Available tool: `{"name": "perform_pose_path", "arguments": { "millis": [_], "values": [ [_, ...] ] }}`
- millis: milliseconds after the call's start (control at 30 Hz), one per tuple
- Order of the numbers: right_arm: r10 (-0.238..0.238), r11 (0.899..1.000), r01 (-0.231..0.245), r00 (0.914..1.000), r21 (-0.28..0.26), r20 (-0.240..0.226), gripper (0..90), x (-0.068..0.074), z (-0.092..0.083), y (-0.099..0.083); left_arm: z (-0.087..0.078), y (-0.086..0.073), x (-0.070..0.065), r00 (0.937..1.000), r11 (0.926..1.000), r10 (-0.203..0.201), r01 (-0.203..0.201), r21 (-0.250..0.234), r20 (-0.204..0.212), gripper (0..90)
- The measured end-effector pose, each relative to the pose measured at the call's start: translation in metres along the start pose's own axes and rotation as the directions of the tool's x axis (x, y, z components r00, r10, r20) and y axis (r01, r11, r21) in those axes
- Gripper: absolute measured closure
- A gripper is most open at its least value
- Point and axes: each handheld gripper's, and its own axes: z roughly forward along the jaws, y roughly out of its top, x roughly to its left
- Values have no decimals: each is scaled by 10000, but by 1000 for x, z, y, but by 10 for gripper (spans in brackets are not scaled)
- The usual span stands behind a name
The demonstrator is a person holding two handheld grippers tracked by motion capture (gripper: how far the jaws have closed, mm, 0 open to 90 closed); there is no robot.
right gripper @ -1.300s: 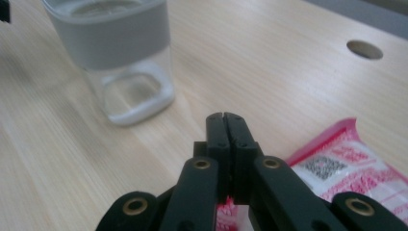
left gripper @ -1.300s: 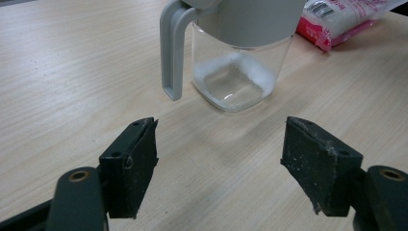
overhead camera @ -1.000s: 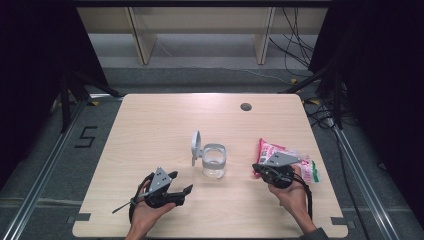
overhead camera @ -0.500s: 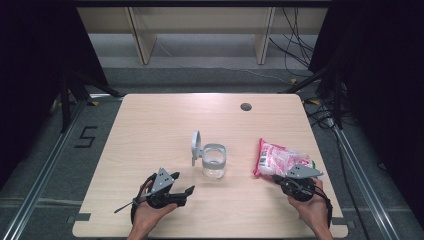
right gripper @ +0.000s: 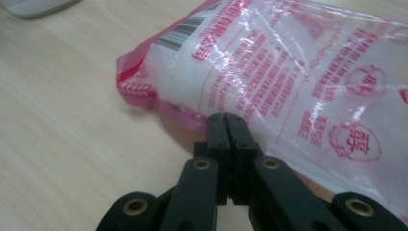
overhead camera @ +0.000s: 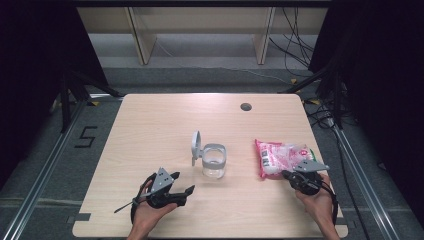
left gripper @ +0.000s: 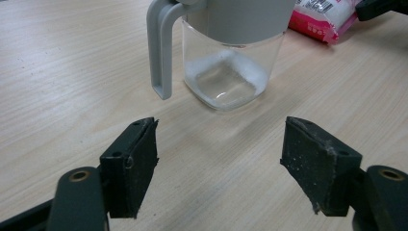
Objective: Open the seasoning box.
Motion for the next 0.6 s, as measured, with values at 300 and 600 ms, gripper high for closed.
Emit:
{"name": "perform_pose_path", "arguments": {
  "millis": [300,600],
  "values": [
    [930,9956,-927,9953,-114,260,900,-28,6,-3,2,0,-3,10000,9999,81,-82,65,44,278],
    [2796,9567,-2791,9601,-822,-66,682,-45,-5,-9,-1,1,1,10000,10000,26,-26,17,-46,279]
  ]
}}
